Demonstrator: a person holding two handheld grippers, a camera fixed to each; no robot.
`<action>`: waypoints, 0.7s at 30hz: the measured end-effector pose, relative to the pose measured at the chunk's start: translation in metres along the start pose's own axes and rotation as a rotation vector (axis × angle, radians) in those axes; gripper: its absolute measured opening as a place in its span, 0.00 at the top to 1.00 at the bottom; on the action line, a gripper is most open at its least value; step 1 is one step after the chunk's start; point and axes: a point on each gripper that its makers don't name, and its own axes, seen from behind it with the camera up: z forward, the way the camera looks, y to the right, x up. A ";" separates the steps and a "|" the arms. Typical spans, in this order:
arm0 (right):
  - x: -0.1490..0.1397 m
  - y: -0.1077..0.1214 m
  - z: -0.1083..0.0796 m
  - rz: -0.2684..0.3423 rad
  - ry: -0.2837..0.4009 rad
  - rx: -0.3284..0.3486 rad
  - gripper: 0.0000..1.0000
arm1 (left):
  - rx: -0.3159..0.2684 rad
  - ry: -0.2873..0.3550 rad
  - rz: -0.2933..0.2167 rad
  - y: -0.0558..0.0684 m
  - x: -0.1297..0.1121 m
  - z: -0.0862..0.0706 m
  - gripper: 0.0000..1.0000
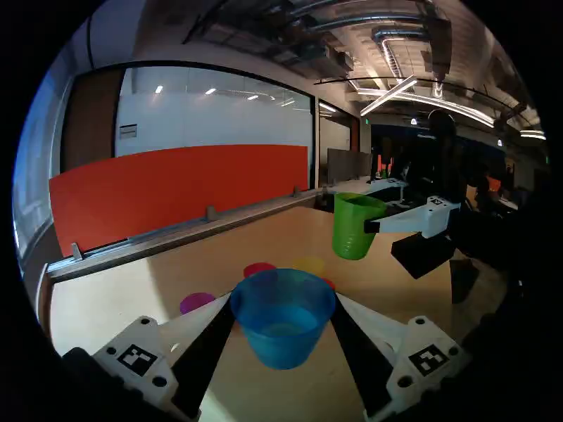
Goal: Pour water
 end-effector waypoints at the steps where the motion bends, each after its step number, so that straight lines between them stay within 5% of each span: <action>1: 0.002 0.000 -0.001 -0.001 0.008 -0.001 0.09 | -0.002 0.008 -0.004 0.001 0.003 -0.001 0.11; 21: 0.022 -0.003 -0.016 -0.044 0.098 -0.015 0.08 | -0.012 0.054 -0.009 0.013 0.022 -0.002 0.11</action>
